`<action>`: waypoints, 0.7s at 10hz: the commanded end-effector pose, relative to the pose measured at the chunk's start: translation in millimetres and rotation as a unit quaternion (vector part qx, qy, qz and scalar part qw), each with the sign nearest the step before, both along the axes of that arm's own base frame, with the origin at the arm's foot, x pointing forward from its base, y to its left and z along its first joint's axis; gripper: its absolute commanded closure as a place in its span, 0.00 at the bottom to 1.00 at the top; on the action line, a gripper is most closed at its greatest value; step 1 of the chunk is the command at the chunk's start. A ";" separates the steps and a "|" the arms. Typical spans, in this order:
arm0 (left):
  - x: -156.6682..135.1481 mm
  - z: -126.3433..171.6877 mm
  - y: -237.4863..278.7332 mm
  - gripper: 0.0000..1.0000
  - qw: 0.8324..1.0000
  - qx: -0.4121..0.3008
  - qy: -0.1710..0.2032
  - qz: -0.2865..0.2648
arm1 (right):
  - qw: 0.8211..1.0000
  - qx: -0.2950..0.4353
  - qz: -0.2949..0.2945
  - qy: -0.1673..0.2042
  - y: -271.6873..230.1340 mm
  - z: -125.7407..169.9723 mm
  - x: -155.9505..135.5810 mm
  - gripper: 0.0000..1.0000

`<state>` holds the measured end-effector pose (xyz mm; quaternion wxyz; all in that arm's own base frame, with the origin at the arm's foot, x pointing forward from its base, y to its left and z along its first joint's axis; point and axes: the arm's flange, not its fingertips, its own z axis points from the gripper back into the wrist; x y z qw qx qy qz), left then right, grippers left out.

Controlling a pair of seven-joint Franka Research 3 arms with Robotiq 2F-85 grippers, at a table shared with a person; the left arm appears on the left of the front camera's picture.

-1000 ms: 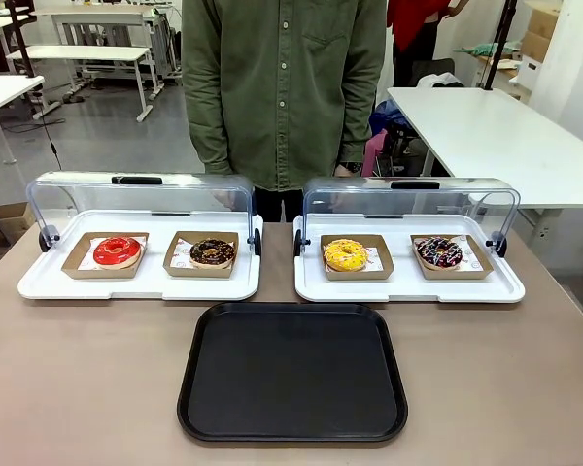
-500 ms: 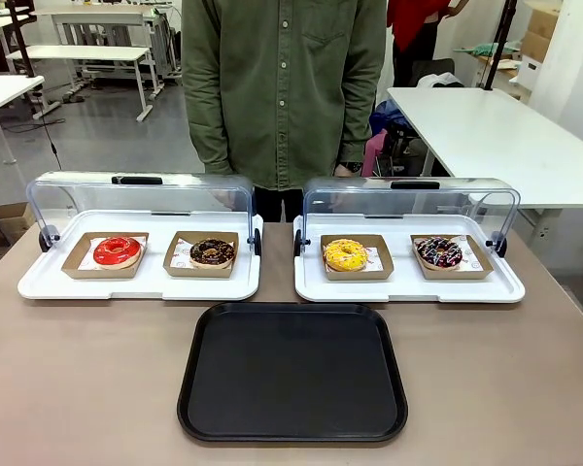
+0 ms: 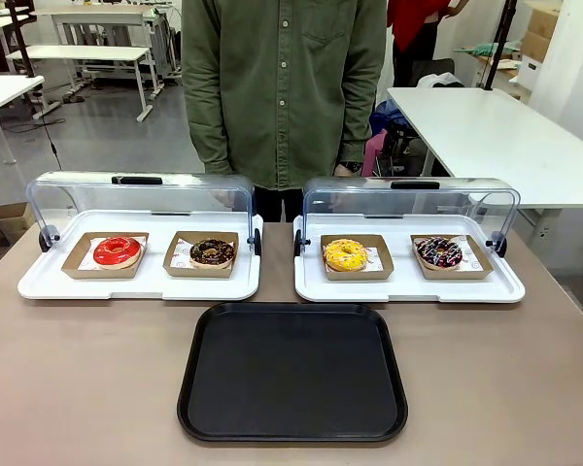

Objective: Move the second donut from the left to the tray.
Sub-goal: Pick up the Paper togo box containing the Donut indicated by the person and place it on the Handle tray.

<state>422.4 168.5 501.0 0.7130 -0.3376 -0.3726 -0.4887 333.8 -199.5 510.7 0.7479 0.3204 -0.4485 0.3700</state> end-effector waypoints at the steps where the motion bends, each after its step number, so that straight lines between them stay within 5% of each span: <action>1: -1.4 1.7 0.0 0.00 1.000 -0.004 -0.002 -0.004 | 1.000 0.002 0.005 -0.016 -1.6 1.5 3.1 0.00; 7: -1.4 1.7 0.0 0.00 1.000 -0.004 -0.002 -0.004 | 1.000 0.002 0.005 -0.016 -1.6 1.5 3.1 0.00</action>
